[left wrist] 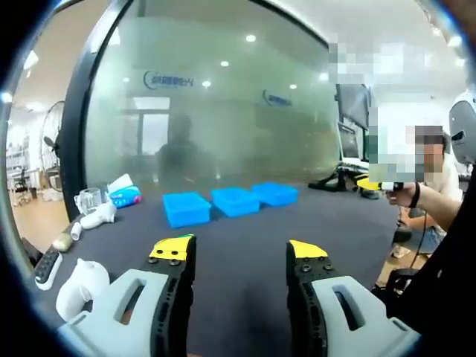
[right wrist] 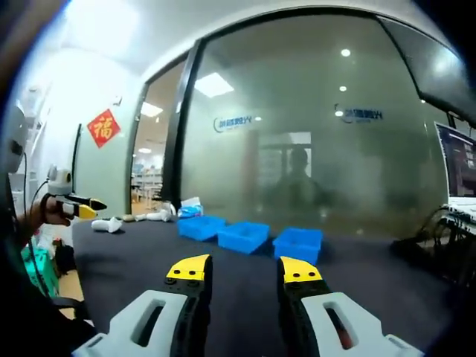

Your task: Sort the screws, nuts, and washers into the corresponding bins

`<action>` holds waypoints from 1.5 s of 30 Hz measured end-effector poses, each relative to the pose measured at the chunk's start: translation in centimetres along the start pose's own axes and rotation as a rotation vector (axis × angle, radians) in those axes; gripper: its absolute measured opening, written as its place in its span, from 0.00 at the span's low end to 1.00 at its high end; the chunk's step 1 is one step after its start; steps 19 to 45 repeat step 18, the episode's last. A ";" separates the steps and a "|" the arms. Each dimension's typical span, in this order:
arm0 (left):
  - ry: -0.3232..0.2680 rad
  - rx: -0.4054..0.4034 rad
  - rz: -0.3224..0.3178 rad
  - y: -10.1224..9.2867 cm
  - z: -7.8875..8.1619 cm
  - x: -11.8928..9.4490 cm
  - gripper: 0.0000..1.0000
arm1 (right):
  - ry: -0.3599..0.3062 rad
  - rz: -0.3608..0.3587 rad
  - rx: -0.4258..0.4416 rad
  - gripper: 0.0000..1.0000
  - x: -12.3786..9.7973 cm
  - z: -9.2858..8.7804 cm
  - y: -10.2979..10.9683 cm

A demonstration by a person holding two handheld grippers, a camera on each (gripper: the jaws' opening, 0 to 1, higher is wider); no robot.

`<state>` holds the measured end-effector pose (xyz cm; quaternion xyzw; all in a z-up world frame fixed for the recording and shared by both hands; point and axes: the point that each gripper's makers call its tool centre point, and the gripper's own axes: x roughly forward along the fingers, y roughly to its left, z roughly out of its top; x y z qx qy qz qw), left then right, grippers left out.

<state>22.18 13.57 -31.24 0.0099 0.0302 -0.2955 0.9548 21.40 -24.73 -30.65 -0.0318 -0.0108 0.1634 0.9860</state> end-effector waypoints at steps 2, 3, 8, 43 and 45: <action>0.002 -0.002 0.003 0.1 -0.2 -0.1 0.47 | -0.002 -0.008 0.002 0.33 -0.2 -0.1 -0.1; 0.004 -0.006 0.007 0.2 -0.3 -0.1 0.47 | -0.003 -0.013 0.005 0.34 -0.3 -0.1 -0.2; 0.008 -0.009 0.017 0.4 -0.6 -0.3 0.47 | -0.007 -0.034 0.015 0.35 -0.8 -0.4 -0.4; 0.006 -0.010 0.032 0.6 -0.6 -0.6 0.47 | -0.003 -0.034 0.022 0.35 -1.0 -0.7 0.0; 0.006 -0.010 0.032 0.6 -0.6 -0.6 0.47 | -0.003 -0.034 0.022 0.35 -1.0 -0.7 0.0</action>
